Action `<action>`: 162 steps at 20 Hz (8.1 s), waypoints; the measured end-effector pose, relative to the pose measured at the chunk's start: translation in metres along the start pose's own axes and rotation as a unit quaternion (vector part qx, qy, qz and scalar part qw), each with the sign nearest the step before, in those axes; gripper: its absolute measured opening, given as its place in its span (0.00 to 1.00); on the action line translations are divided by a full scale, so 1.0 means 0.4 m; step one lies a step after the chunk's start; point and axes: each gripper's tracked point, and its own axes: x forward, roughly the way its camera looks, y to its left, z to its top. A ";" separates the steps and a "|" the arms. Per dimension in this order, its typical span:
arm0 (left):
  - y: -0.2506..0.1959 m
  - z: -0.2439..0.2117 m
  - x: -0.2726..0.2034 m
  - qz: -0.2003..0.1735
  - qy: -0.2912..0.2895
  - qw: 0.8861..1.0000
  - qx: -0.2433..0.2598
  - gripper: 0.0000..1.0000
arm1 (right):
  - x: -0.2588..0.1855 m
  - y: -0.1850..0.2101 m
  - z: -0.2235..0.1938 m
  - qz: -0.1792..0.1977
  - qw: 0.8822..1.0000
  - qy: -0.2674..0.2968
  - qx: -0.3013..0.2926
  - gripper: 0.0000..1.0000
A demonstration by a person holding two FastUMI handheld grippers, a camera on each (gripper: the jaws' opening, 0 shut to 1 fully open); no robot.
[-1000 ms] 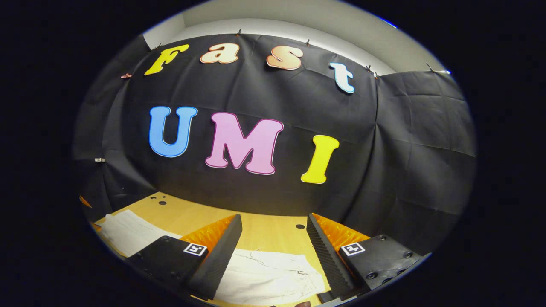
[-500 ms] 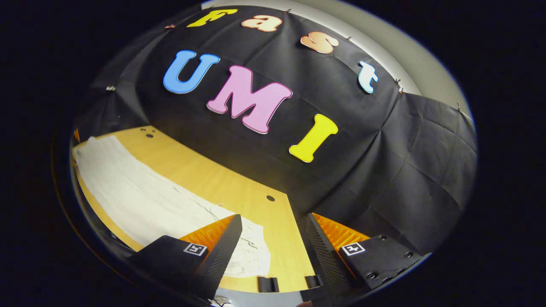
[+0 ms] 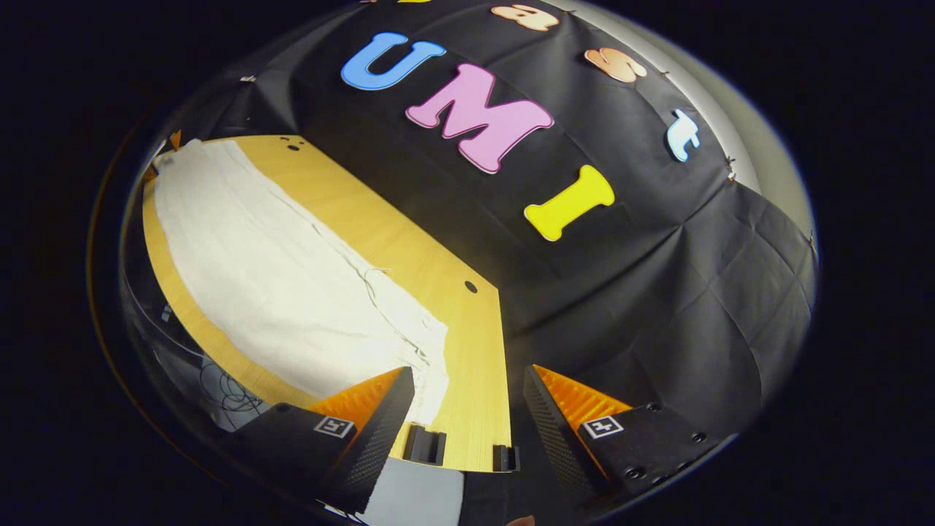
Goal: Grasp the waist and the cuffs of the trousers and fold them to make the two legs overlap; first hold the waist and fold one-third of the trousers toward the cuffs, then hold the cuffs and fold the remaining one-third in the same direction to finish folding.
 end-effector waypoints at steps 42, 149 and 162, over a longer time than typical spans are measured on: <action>0.011 0.013 0.098 -0.109 0.036 0.991 -0.064 0.05 | 0.248 0.317 -0.258 0.215 0.910 0.036 -0.352 0.06; 0.332 0.119 0.085 0.037 -0.076 0.480 -0.873 0.96 | 0.515 0.213 -0.220 -0.043 0.675 0.254 0.691 0.65; 0.186 0.072 0.206 -0.040 -0.017 0.284 -0.958 0.96 | 0.524 0.209 -0.221 -0.077 0.633 0.239 0.732 0.10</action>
